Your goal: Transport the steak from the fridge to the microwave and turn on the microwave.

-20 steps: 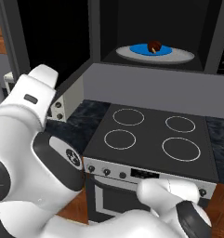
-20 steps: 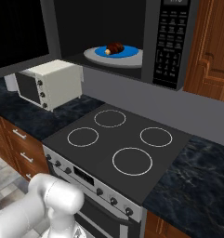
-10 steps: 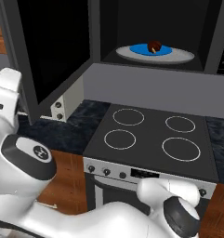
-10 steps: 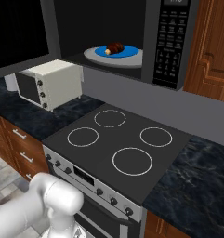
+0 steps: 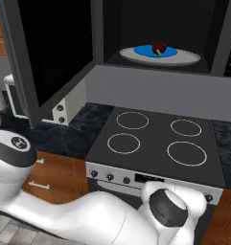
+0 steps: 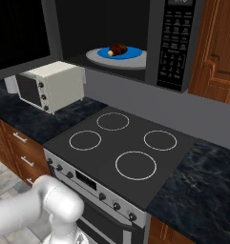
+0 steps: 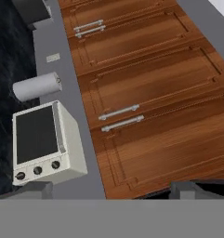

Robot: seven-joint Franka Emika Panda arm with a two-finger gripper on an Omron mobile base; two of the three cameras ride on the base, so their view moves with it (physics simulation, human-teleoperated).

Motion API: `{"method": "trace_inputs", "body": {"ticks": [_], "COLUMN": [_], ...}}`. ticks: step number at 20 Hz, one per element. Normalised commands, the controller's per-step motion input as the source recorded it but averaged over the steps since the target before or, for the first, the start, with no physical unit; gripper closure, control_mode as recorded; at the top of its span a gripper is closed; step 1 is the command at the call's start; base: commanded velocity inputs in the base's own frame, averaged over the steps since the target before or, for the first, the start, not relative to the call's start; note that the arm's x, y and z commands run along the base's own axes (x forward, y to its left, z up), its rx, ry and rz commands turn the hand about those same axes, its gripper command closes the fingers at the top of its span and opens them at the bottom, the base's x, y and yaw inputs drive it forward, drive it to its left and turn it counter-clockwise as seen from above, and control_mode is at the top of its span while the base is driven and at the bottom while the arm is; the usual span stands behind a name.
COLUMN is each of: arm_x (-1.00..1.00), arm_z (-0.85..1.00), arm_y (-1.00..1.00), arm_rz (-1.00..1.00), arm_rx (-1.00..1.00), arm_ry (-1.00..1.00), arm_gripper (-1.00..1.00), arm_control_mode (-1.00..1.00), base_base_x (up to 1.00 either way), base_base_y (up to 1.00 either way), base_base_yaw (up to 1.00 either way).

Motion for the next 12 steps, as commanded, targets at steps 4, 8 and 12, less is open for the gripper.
{"method": "trace_inputs", "body": {"ticks": [4,8,12], "arm_x": [0.56,0.39,0.18], "arm_z": [-0.01,0.00,0.00], "arm_y": [0.24,0.33,0.38], "arm_rz": [-0.03,-0.03,-0.05], "arm_rx": [-0.04,-0.03,-0.03], "arm_ry": [0.00,0.00,-0.02], "arm_gripper": [-1.00,-1.00,-1.00], "arm_control_mode": [-1.00,-1.00,-1.00], "base_base_x": [0.00,0.00,0.00], "base_base_y": [0.00,0.00,0.00], "base_base_yaw": [0.00,0.00,0.00]}}
